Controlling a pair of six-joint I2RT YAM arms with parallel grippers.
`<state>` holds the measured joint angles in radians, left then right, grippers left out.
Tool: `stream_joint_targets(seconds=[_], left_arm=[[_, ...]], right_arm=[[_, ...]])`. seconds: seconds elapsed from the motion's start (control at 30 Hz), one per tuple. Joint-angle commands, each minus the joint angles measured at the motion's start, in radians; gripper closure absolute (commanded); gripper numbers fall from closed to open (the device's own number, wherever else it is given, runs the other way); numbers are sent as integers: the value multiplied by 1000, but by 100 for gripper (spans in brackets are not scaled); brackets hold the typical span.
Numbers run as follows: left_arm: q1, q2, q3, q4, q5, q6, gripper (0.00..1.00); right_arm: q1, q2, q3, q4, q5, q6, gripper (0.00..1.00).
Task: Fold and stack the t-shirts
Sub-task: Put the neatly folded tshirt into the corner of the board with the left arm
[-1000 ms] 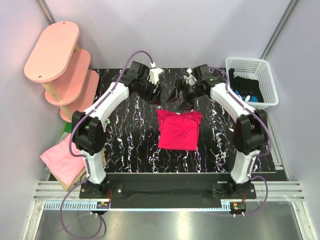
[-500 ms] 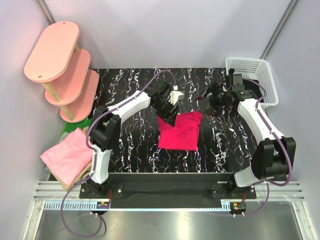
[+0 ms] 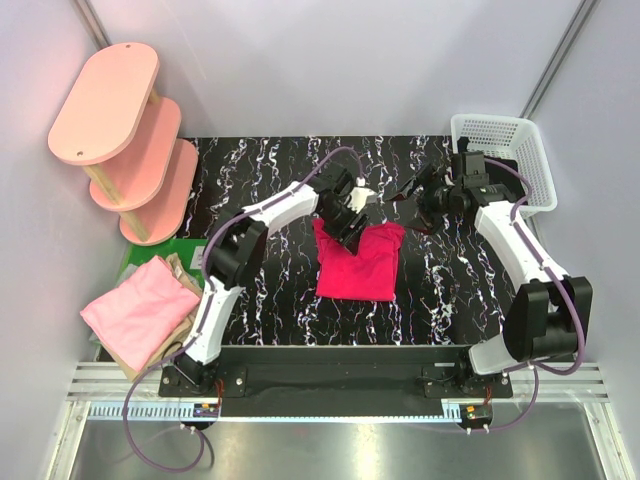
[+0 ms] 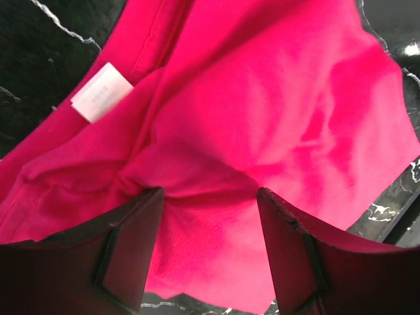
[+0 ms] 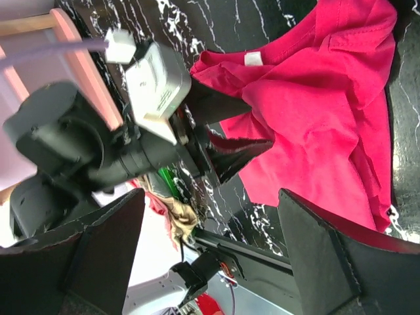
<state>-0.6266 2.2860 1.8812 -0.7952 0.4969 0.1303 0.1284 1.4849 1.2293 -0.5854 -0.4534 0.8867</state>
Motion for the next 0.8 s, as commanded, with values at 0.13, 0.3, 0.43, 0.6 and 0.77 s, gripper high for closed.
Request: stream_joint_targets(seconds=[0.13,0.3,0.43,0.6,0.77], left_arm=[[71,12,-43,-32,-52,5,34],[119,-101,-267,-6,-63,34,36],[133,-238,-450,73,-63,22,35],[134,-331,-525,96,-55,-1,35],[159,-399,-444,58,-61,-14,34]], right_arm=[[4,-81,-21,59,-47,15,11],[4,-63,-50,81,-80,15,11],[4,-23,-93,122,-120,21,11],[51,63,-120,182,-174,11,10],[170,181,-67,185,-176,-3,10]])
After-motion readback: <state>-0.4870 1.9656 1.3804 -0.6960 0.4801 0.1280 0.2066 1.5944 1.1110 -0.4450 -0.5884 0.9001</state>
